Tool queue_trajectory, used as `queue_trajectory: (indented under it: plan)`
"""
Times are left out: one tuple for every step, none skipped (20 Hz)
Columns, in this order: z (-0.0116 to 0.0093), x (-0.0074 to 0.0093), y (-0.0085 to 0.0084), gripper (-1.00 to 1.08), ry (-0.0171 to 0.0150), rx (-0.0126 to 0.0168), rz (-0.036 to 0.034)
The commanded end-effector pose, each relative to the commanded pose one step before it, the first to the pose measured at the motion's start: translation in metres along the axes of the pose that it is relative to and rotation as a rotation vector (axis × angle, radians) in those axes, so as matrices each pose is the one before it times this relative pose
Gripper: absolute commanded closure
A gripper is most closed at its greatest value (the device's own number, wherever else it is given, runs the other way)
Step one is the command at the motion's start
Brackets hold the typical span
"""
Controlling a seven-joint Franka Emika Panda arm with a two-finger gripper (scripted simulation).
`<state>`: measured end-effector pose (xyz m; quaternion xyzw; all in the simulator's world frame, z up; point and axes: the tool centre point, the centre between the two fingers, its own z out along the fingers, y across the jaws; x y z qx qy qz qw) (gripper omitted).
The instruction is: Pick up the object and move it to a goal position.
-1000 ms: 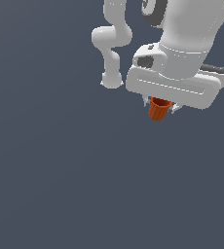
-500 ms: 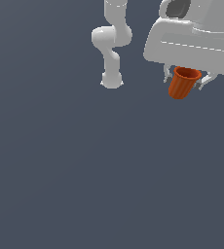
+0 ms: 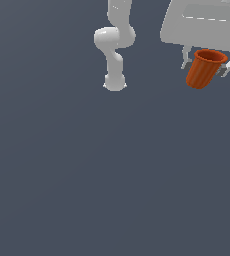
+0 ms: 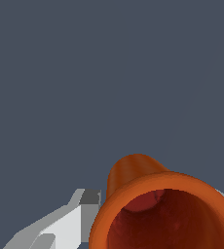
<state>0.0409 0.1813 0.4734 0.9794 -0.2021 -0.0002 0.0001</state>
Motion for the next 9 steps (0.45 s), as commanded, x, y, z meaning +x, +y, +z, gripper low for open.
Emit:
queue_trajectory:
  plan:
    - [-0.00530, -0.00045, -0.00189, 1.08, 0.00037, 0.00022, 0.00030]
    - [-0.00128, -0.00008, -0.00056, 1.08, 0.00000, 0.00000, 0.00000]
    - [-0.00106, -0.00005, -0.00048, 1.08, 0.00000, 0.00000, 0.00000]
    - [-0.00086, -0.00002, -0.00039, 1.08, 0.00000, 0.00000, 0.00000]
    - [-0.00068, 0.00000, -0.00032, 1.08, 0.00000, 0.00000, 0.00000]
    - [-0.00050, 0.00001, -0.00024, 1.08, 0.00000, 0.00000, 0.00000]
    - [-0.00034, 0.00002, -0.00017, 1.08, 0.00000, 0.00000, 0.00000]
    - [-0.00020, 0.00001, -0.00010, 1.08, 0.00000, 0.00000, 0.00000]
    - [-0.00006, 0.00000, -0.00003, 1.08, 0.00000, 0.00000, 0.00000]
